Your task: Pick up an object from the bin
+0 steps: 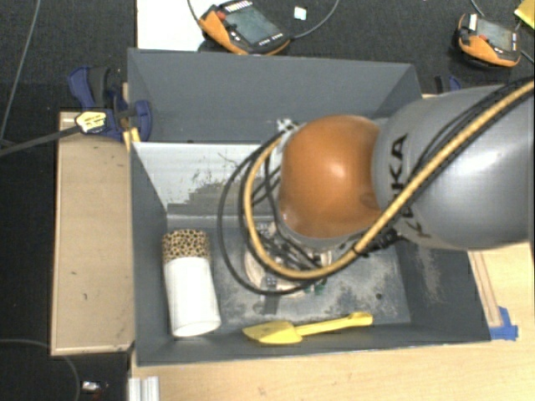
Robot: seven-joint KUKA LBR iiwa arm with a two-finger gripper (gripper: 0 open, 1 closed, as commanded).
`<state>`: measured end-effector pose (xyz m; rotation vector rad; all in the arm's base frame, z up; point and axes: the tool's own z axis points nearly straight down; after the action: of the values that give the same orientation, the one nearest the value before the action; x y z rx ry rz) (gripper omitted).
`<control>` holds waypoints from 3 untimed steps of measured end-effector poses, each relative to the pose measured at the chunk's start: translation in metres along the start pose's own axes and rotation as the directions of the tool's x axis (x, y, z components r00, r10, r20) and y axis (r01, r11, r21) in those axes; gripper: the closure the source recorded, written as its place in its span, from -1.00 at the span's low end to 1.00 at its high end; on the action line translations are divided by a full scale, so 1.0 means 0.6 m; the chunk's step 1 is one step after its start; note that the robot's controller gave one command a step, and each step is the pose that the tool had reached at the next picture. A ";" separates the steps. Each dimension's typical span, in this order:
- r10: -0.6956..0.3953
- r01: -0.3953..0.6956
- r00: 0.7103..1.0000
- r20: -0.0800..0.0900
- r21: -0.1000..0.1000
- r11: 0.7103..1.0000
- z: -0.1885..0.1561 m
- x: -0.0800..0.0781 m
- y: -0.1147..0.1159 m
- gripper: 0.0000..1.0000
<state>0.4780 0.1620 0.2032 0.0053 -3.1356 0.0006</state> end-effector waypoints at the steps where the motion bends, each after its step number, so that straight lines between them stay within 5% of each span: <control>1: 0.006 -0.006 1.000 0.008 -0.002 1.000 -0.007 -0.003 -0.002 -1.00; 2: 0.037 -0.036 0.999 0.021 -0.007 0.999 0.221 -0.009 -0.097 -1.00; 3: -0.211 0.211 0.977 0.018 -0.001 0.978 0.092 -0.002 -0.101 -1.00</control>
Offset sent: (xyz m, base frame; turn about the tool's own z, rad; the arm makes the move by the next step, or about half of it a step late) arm -0.0001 -0.0581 -0.1332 0.0311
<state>0.4791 0.1013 0.1481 0.3393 -3.1354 -0.0058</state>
